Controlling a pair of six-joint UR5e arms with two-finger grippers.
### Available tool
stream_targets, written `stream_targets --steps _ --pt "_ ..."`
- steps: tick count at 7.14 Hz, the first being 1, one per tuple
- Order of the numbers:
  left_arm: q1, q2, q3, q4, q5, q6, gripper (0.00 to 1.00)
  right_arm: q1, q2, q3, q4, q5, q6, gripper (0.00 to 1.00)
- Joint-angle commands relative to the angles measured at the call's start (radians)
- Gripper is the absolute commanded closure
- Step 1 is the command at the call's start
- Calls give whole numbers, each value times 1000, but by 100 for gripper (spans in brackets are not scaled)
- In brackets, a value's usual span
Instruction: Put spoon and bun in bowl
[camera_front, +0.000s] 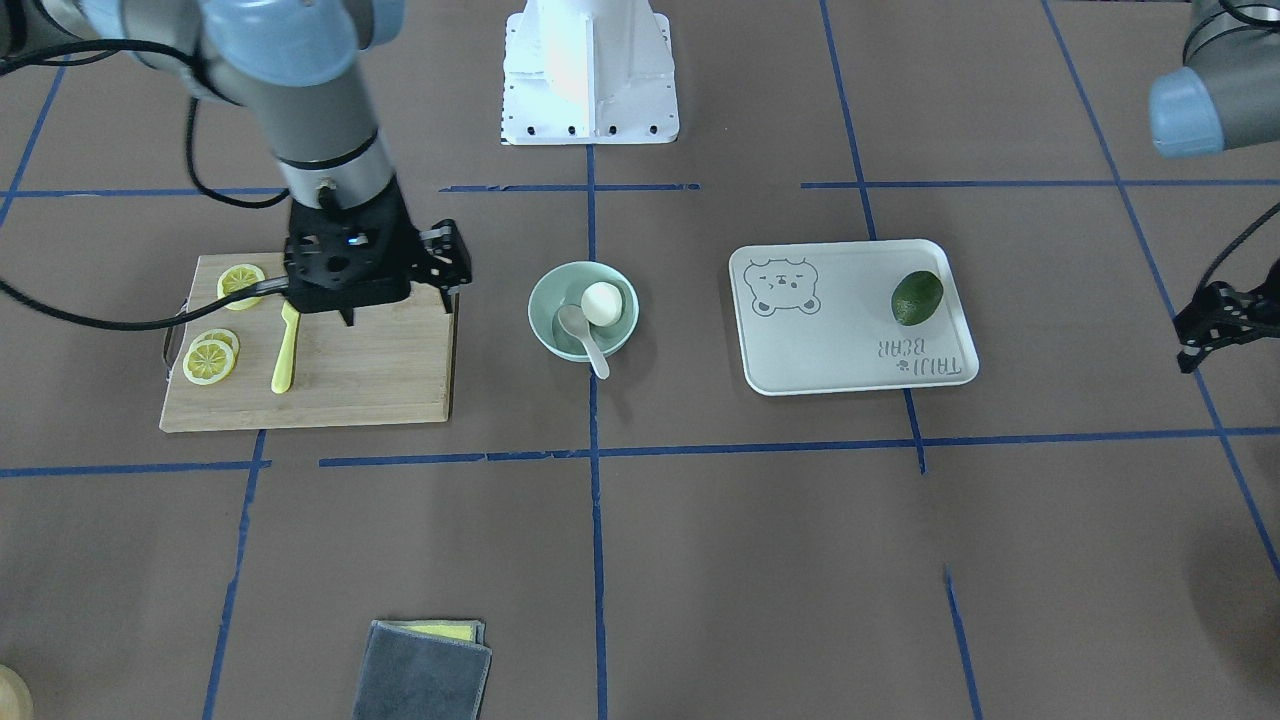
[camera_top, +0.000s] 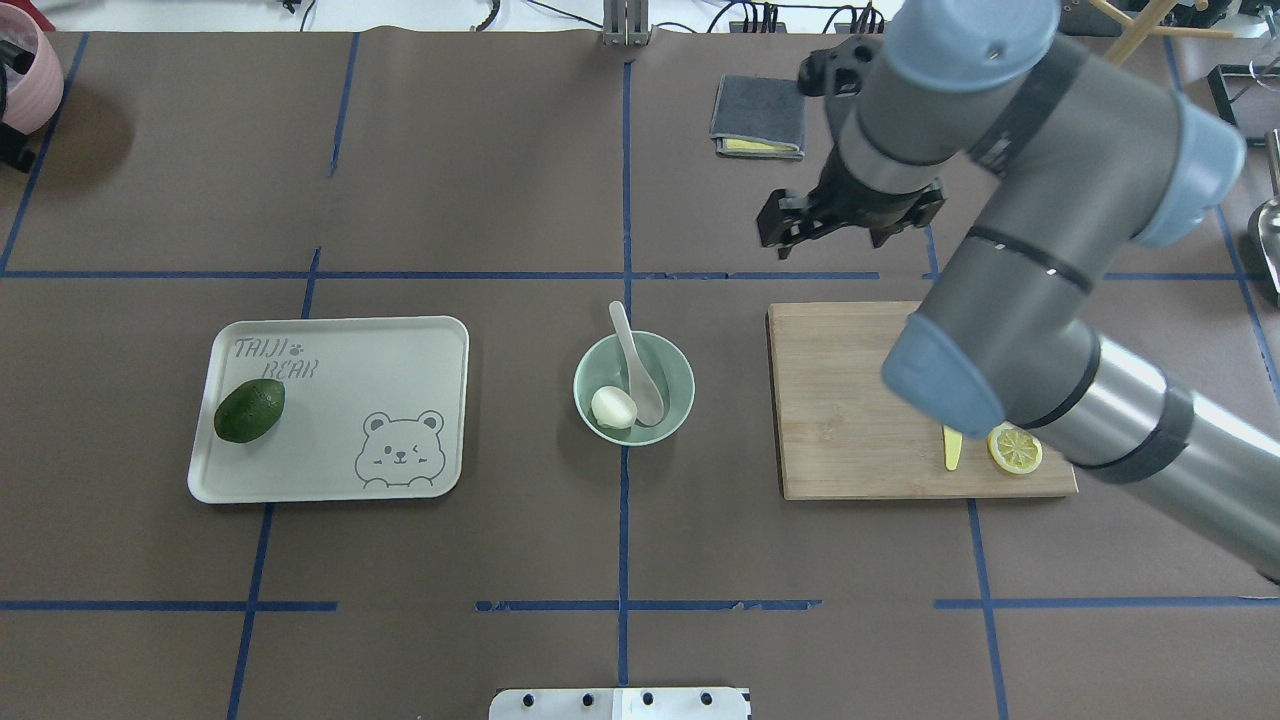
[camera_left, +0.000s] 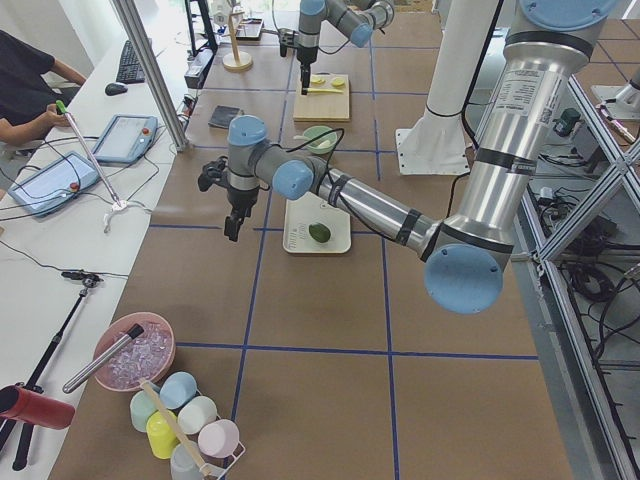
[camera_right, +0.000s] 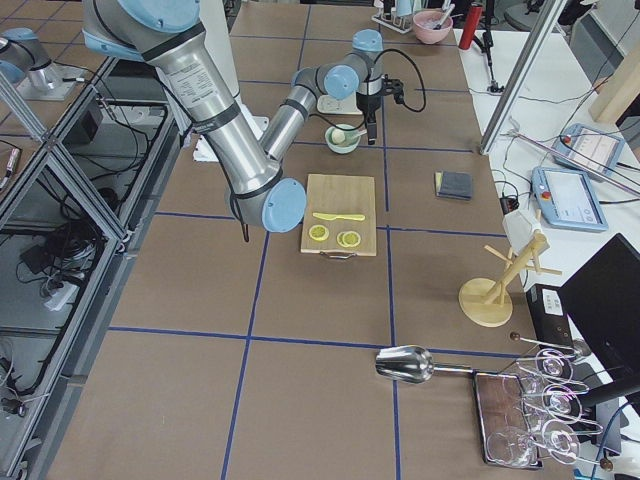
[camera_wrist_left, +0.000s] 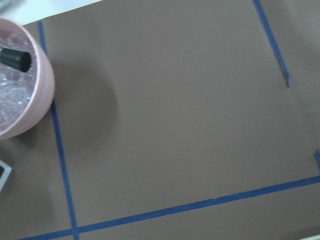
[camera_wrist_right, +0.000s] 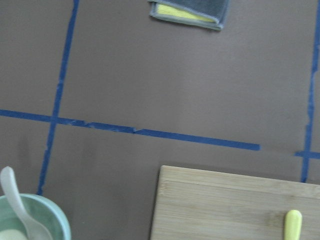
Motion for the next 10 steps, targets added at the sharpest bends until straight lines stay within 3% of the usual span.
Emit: stream_targets --steps 1,4,5,6,8,10 --pt "-137 63 85 0 -99 195 0 197 -167 14 -7 110 -305 0" --pt "-156 96 113 126 -137 205 0 415 -379 -14 -6 244 -609 0" --pt "-160 103 114 131 -138 205 0 491 -406 -72 -6 301 -726 0" --pt "-186 106 113 138 -140 205 0 565 -409 -159 -6 312 -867 0" --pt "-191 108 111 152 -146 205 0 670 -423 -306 -1 326 -952 0" --pt "-190 120 111 152 -172 205 0 728 -494 -341 112 329 -979 0"
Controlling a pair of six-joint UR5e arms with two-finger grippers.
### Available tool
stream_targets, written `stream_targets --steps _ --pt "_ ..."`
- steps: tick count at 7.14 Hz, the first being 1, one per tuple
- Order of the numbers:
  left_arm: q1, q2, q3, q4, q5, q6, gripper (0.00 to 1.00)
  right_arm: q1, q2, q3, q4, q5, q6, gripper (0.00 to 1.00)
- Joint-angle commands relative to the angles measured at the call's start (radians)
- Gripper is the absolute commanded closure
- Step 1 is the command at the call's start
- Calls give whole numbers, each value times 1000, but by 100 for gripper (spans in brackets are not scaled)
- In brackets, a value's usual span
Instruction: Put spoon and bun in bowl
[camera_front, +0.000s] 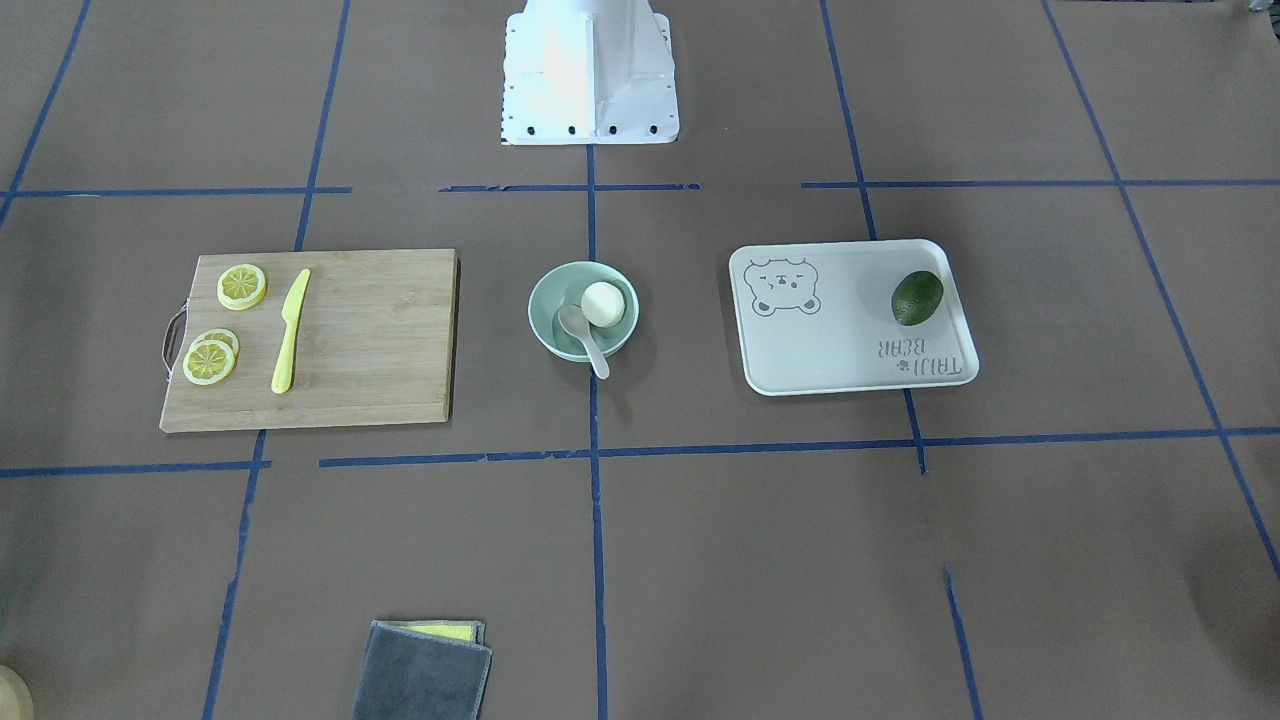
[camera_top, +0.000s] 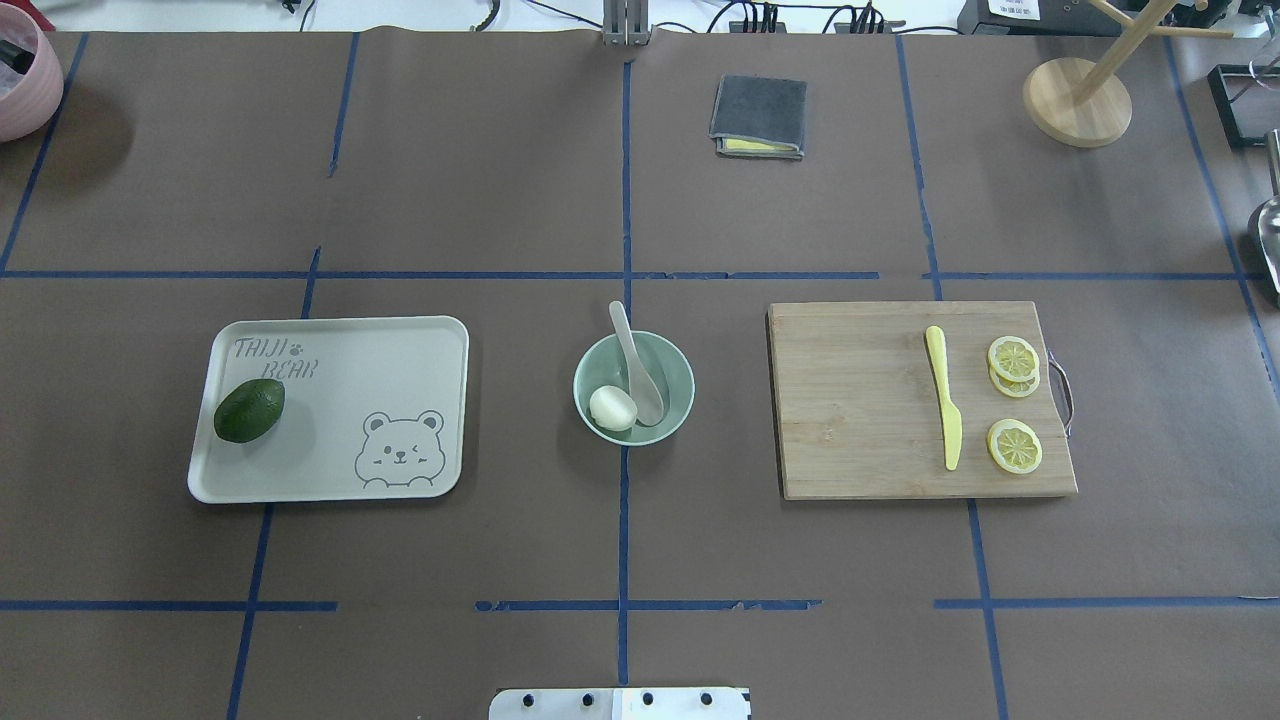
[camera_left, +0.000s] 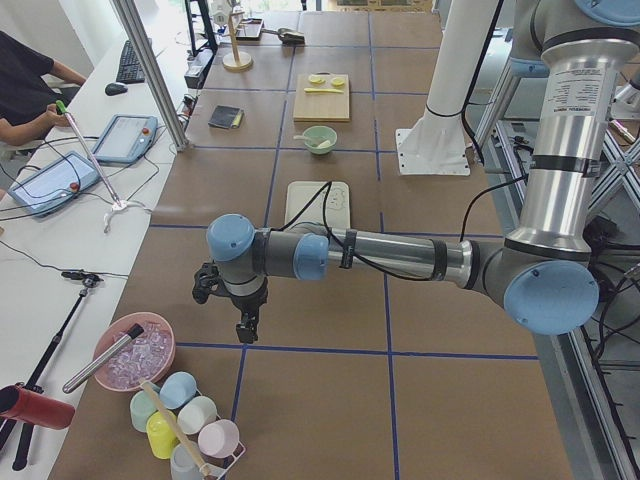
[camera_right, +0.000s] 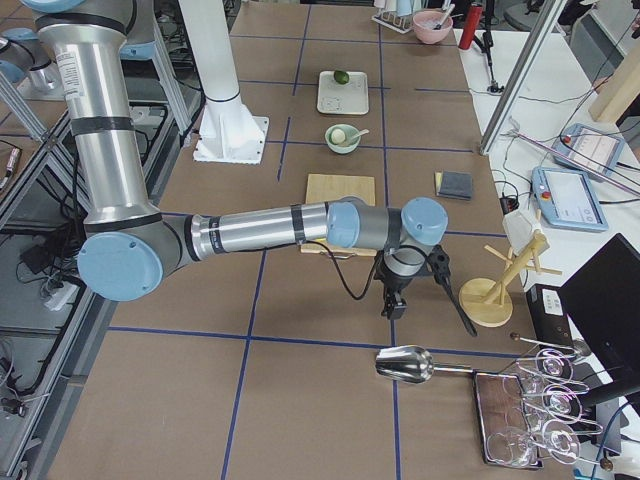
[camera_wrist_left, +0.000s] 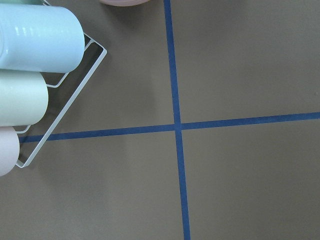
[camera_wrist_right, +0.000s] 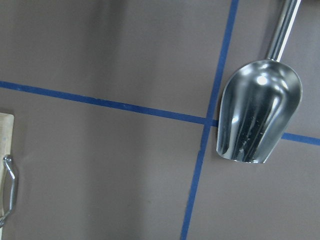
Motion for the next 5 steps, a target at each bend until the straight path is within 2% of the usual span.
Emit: stream_targets --steps 1,3,5 --pt "0 11 -2 1 -12 0 0 53 -50 -34 88 -9 -13 0" --pt "0 14 -6 1 -10 0 0 65 -77 -42 89 -9 -7 0" --pt "0 14 -4 1 -10 0 0 79 -72 -33 90 12 86 0"
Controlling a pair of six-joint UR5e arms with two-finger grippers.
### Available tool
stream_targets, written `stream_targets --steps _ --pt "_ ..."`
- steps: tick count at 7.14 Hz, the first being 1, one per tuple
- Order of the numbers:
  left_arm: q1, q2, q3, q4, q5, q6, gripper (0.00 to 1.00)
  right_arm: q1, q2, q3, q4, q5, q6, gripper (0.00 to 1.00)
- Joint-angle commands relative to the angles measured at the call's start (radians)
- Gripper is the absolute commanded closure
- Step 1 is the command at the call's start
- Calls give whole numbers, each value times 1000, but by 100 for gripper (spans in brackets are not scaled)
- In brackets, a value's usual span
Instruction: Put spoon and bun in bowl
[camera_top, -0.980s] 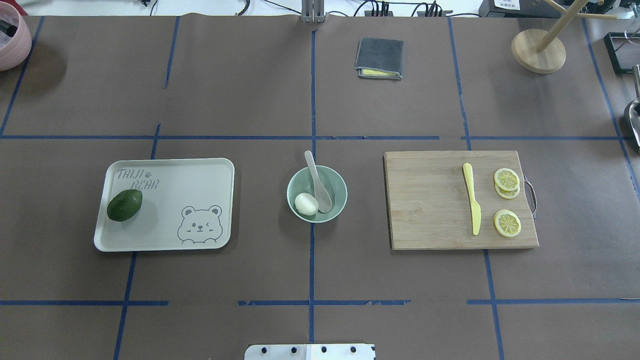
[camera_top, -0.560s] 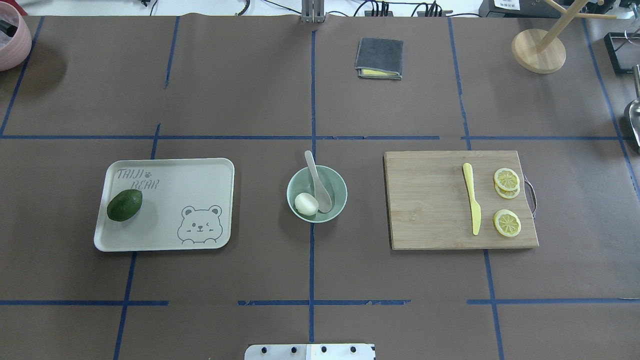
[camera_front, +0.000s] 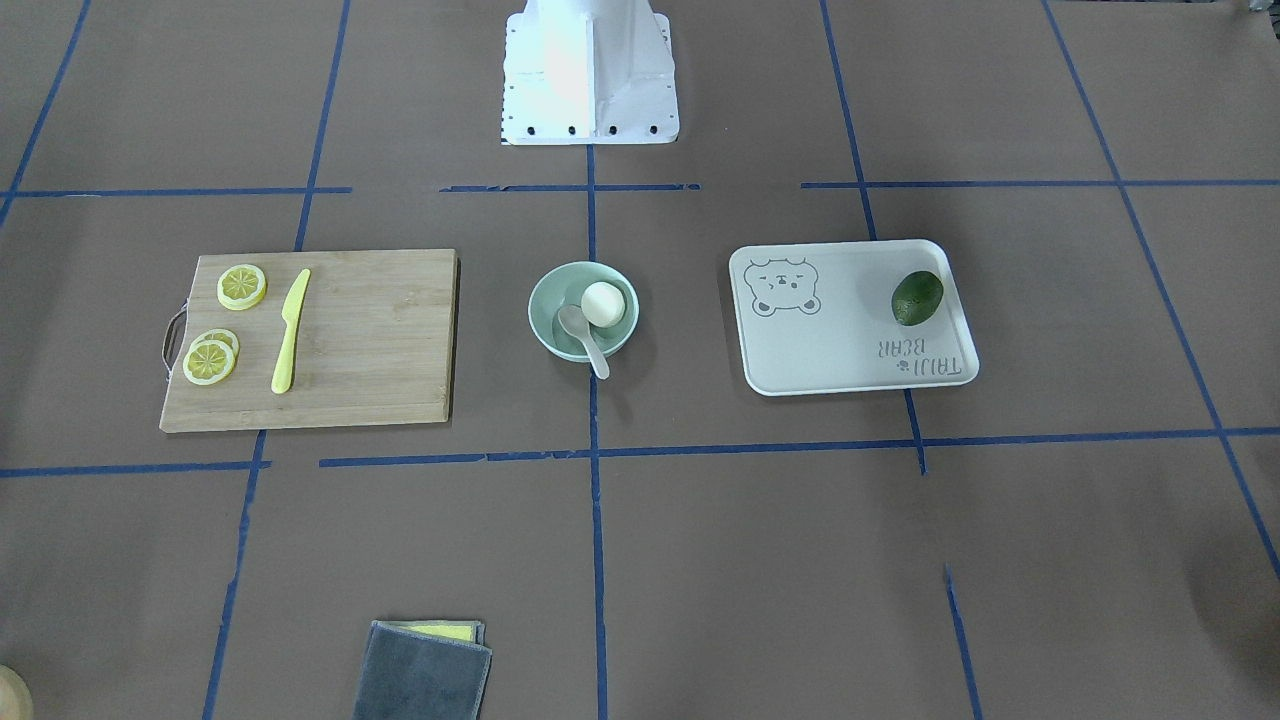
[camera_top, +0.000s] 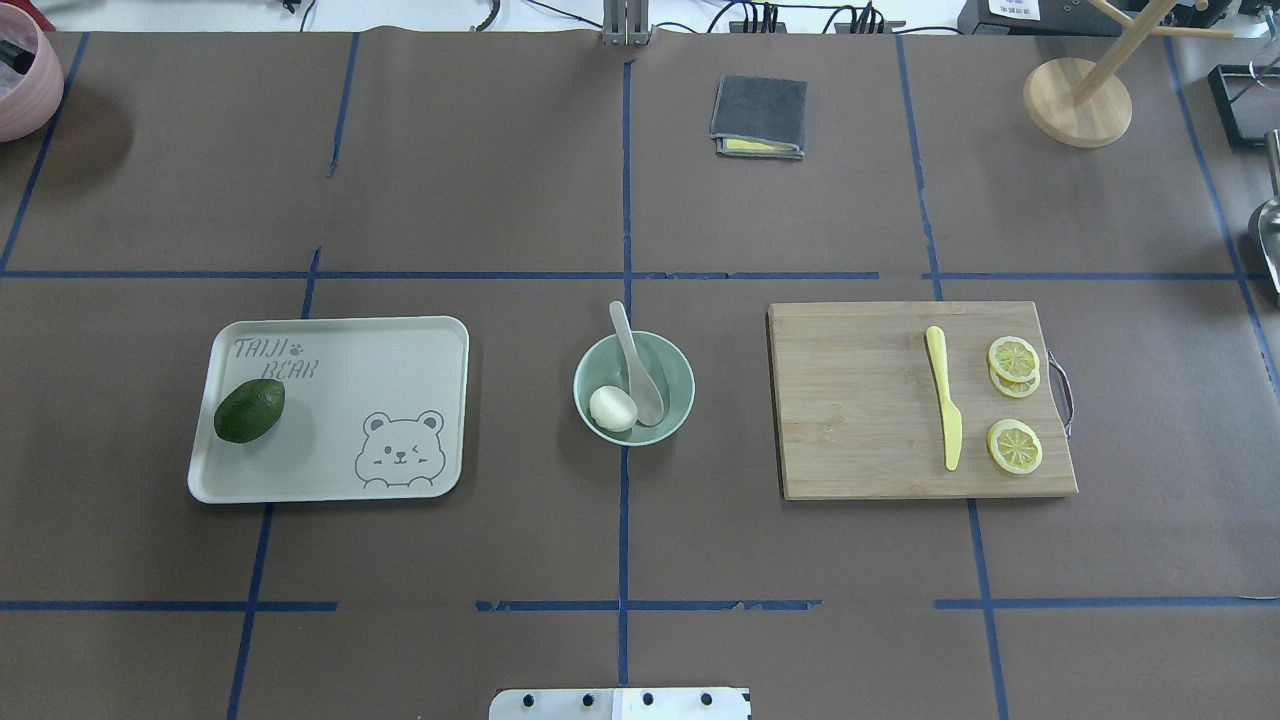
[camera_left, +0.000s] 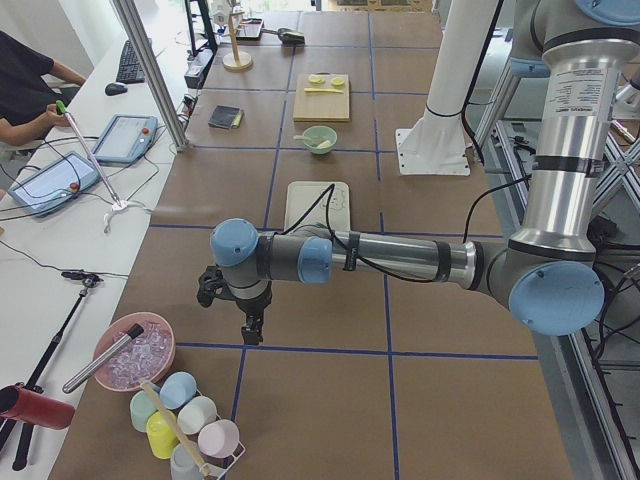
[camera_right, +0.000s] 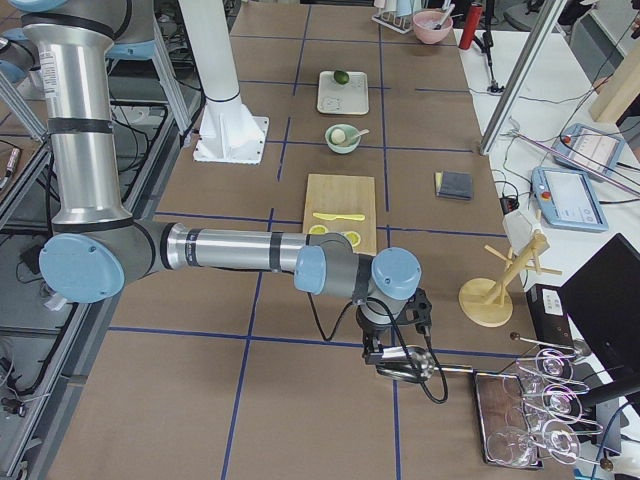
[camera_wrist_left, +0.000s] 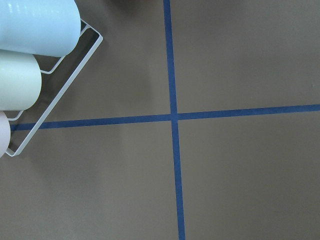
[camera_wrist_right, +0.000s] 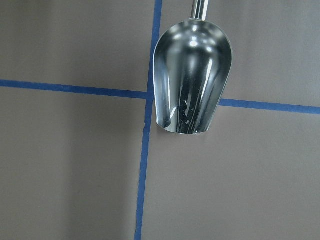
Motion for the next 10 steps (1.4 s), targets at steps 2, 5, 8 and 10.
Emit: stream_targets --steps 2,5,8,10 --pt "0 0 -1 0 0 -2 0 7 -8 2 55 28 67 0" --pt "0 0 -1 -2 0 -3 0 7 -22 -11 137 28 153 0" --pt "0 0 -3 -2 0 -5 0 7 -19 -9 137 28 153 0" --pt "0 0 -3 0 0 -6 0 7 -17 -9 137 26 153 0"
